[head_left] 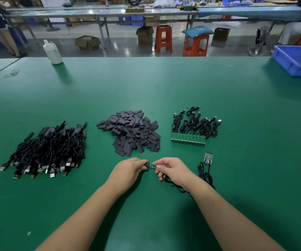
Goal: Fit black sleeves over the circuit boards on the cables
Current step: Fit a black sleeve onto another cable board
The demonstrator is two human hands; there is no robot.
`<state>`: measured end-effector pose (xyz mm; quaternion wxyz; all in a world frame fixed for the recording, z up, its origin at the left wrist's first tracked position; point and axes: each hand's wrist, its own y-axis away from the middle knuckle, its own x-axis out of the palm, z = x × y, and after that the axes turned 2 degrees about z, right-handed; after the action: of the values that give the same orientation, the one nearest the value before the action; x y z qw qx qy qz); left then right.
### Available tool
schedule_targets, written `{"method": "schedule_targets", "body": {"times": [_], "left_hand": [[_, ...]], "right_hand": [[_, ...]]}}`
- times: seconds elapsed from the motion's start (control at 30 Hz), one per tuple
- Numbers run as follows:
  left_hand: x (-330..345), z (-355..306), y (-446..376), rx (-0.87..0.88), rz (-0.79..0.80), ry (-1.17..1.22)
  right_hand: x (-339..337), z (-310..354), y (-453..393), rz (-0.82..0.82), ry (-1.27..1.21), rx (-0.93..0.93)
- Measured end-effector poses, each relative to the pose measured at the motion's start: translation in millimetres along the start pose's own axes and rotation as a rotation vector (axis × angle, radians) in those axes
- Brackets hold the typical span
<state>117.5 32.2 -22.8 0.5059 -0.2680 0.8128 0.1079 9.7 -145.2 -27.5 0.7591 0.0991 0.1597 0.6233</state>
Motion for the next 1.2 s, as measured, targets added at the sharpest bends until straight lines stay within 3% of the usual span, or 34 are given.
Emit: {"method": "schedule_targets", "body": {"times": [0.3,0.73,0.93,1.2], "left_hand": [[-10,2,-7,0.076,0.188,-0.211],[0,-7,-23,0.061,0.312,-0.161],[6,-15,-24,0.033,0.271,-0.14],[0,-14,-12,-0.002,0.076,0.028]], "right_hand": [[0,-1,-1,0.036,0.034,-0.005],[-2,1,1,0.073,0.095,-0.028],[-6,-1,1,0.089,0.064,-0.023],[-8,-9,-8,0.101,-0.047,-0.019]]}}
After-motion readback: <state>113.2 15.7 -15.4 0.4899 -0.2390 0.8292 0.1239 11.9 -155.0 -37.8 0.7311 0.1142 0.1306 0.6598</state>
